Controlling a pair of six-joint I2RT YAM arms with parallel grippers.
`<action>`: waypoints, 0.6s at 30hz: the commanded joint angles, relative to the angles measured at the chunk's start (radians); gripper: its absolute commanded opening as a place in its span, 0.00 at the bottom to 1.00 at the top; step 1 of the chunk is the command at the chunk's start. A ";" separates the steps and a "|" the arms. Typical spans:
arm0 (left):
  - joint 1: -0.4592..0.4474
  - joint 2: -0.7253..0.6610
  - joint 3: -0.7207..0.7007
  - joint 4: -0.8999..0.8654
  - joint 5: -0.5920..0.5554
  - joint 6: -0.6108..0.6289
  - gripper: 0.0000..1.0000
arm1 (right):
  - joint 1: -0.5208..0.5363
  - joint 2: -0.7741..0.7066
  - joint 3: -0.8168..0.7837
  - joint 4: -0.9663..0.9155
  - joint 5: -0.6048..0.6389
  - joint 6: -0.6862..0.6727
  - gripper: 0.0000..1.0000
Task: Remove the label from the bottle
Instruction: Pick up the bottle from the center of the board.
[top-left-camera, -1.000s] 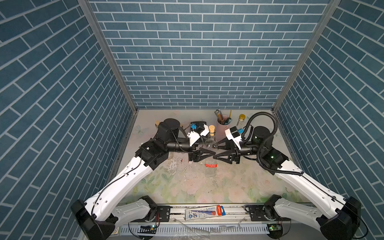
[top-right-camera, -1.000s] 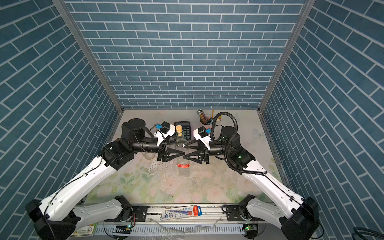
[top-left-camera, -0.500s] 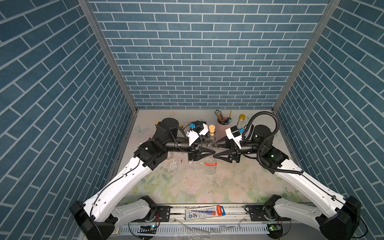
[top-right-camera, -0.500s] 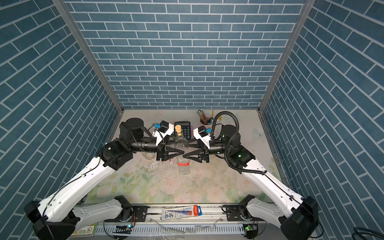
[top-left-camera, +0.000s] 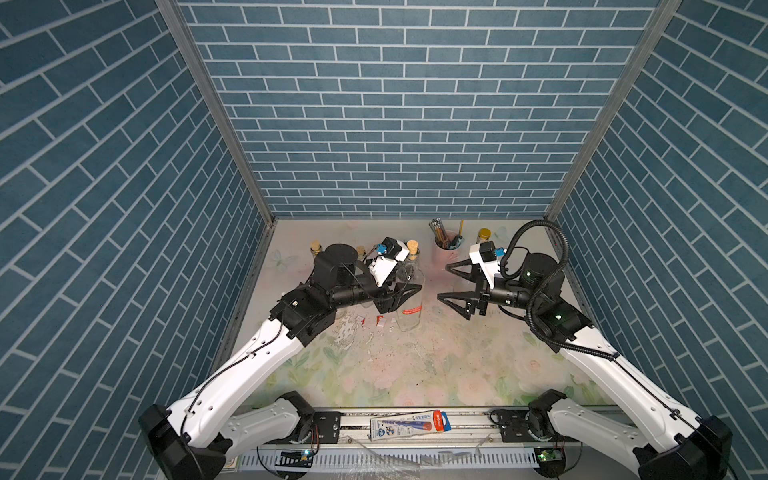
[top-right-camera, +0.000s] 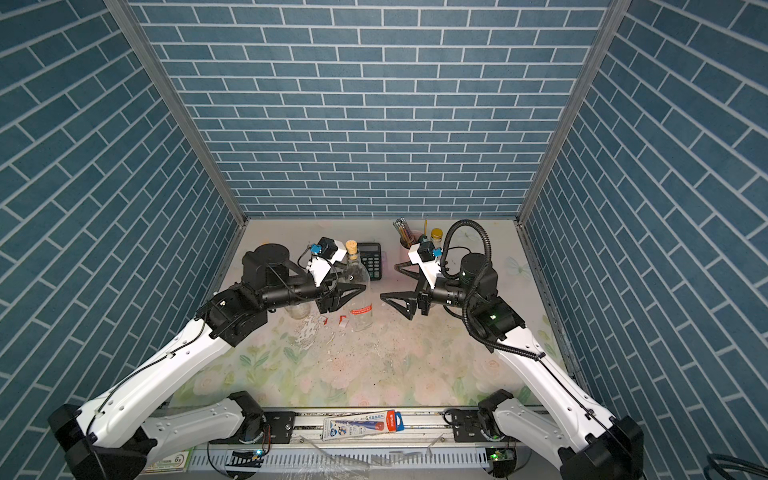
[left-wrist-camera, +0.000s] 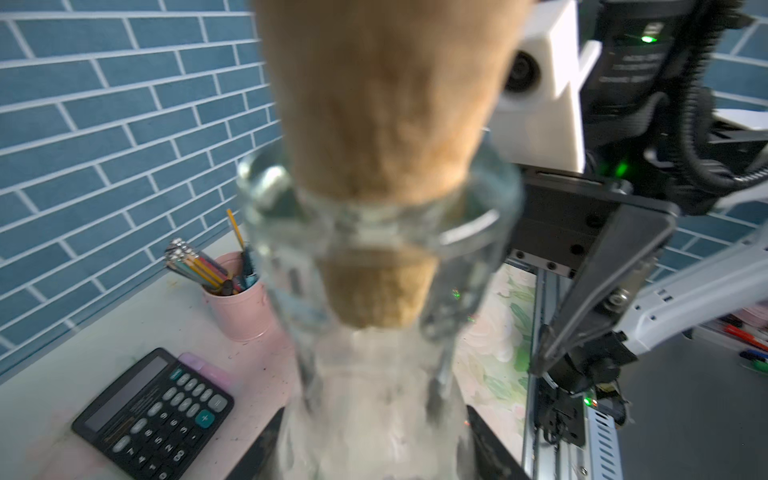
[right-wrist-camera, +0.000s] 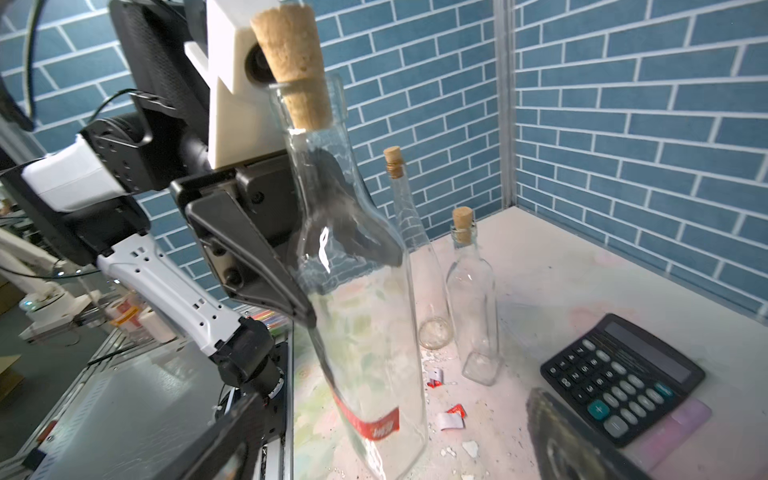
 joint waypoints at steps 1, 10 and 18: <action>-0.038 -0.005 0.012 0.099 -0.255 -0.057 0.00 | 0.000 -0.035 -0.045 -0.052 0.155 -0.001 0.99; -0.227 0.087 0.092 0.080 -0.827 -0.125 0.00 | 0.080 -0.037 -0.159 0.106 0.359 0.092 0.99; -0.312 0.157 0.156 0.036 -1.219 -0.276 0.00 | 0.164 -0.006 -0.190 0.194 0.490 0.139 0.99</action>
